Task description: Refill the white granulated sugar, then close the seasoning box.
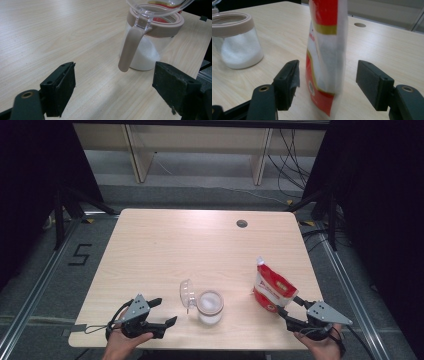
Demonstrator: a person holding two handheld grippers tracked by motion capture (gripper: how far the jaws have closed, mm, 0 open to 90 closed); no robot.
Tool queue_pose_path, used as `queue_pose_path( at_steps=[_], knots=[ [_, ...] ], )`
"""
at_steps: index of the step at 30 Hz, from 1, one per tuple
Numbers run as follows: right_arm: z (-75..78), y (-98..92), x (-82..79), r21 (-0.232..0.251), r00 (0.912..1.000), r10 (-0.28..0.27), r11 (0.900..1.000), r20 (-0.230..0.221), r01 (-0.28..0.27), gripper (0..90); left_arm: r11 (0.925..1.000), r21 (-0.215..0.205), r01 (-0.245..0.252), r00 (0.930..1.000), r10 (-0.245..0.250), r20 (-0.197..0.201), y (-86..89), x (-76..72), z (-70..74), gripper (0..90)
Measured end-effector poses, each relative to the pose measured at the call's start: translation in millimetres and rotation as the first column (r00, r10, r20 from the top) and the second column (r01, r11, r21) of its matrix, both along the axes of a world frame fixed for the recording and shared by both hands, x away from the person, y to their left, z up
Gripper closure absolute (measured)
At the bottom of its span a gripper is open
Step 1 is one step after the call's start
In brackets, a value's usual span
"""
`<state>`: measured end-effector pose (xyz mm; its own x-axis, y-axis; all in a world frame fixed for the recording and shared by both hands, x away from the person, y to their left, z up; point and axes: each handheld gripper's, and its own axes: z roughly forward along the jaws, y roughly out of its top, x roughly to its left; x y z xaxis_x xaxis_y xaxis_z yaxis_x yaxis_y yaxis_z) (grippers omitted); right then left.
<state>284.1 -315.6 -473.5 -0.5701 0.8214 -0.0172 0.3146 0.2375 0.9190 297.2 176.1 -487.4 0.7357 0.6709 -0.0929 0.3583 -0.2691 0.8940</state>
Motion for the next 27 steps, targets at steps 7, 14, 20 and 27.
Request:
queue_pose_path(
  at_steps=[7, 14, 20, 27],
  knots=[
    [-1.2, -2.5, -11.2, -0.008, 0.9997, -0.022, 1.0, -0.014, 0.022, 32.5, 0.9998, -0.014, 0.011, 0.9999, -0.011, -0.007, -2.9, -1.3, 0.9, 17.9],
    [-0.5, -0.7, -25.9, -0.015, 0.9964, -0.071, 0.997, -0.045, 0.071, 31.7, 0.9999, -0.015, 0.005, 1.0, -0.005, 0.003, -0.8, -2.8, 5.5, 18.0],
    [-1.7, -2.3, -30.8, -0.034, 0.9979, -0.054, 0.998, -0.037, 0.052, 31.5, 0.9993, -0.039, 0.001, 1.0, -0.001, -0.005, -1.0, -2.6, 7.4, 22.3],
    [-2.7, -3.6, -34.0, -0.054, 0.9977, -0.053, 0.997, -0.041, 0.051, 31.4, 0.9995, -0.03, 0.008, 0.9998, -0.007, 0.018, -0.6, -5.2, 14.2, 47.7]
  ],
)
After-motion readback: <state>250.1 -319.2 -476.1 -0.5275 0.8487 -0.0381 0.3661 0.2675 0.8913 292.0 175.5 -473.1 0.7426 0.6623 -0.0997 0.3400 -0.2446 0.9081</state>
